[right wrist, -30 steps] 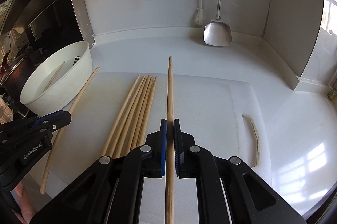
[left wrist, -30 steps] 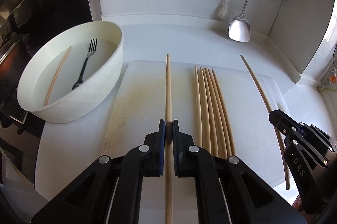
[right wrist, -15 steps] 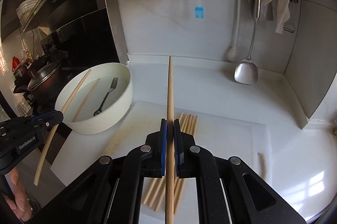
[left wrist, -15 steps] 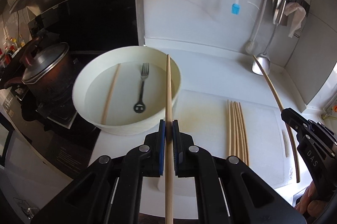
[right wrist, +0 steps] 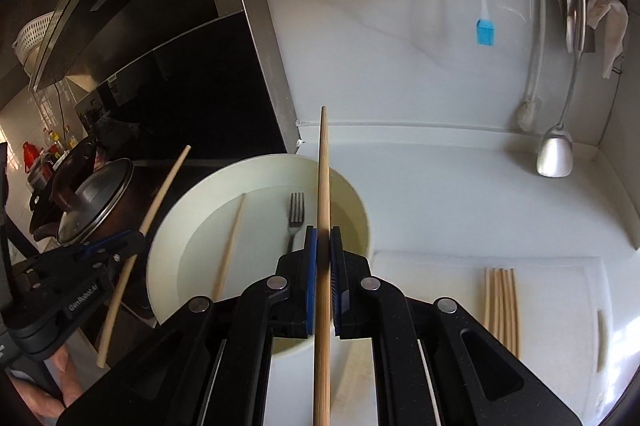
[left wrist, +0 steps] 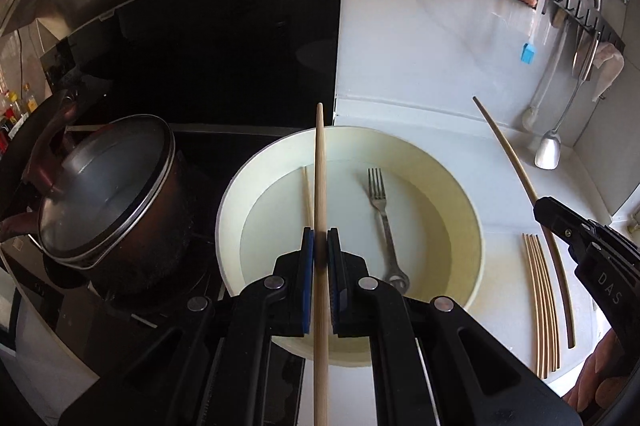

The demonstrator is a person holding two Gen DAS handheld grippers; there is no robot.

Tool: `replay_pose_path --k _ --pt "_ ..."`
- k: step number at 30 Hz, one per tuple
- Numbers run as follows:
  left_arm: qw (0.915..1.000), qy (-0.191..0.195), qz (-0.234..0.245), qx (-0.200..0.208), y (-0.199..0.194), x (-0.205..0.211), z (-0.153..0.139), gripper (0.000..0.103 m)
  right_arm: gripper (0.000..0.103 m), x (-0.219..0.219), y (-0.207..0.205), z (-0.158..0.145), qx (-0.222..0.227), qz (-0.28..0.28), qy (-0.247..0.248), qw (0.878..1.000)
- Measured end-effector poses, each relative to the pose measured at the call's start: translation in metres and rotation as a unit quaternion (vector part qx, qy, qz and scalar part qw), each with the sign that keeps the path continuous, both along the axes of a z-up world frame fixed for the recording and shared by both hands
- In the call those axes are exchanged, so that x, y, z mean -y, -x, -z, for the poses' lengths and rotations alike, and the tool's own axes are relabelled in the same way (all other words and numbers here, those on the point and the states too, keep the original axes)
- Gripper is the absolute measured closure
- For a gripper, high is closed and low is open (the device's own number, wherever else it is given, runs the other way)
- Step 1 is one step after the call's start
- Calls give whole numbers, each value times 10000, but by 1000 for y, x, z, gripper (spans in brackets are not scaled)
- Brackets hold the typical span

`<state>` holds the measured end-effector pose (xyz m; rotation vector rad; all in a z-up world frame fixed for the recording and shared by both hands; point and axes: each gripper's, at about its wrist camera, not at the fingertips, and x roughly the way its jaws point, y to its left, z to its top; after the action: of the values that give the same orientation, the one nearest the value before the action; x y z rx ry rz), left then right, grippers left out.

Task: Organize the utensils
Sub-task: 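Carry the left tool's chopstick while the right tool carries its chopstick into the bowl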

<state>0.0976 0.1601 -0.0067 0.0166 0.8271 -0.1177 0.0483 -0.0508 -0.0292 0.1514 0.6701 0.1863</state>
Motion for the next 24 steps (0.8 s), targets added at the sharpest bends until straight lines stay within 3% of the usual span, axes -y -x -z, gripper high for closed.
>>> replay_pose_path --k 11,24 --pt "9979 14 151 -633 -62 -18 56 96 97 -59 -77 52 -914 -306 -165 9952" --pt "9927 -165 216 -1173 -93 -14 97 95 97 -62 -125 88 -1720 -399 -273 9839"
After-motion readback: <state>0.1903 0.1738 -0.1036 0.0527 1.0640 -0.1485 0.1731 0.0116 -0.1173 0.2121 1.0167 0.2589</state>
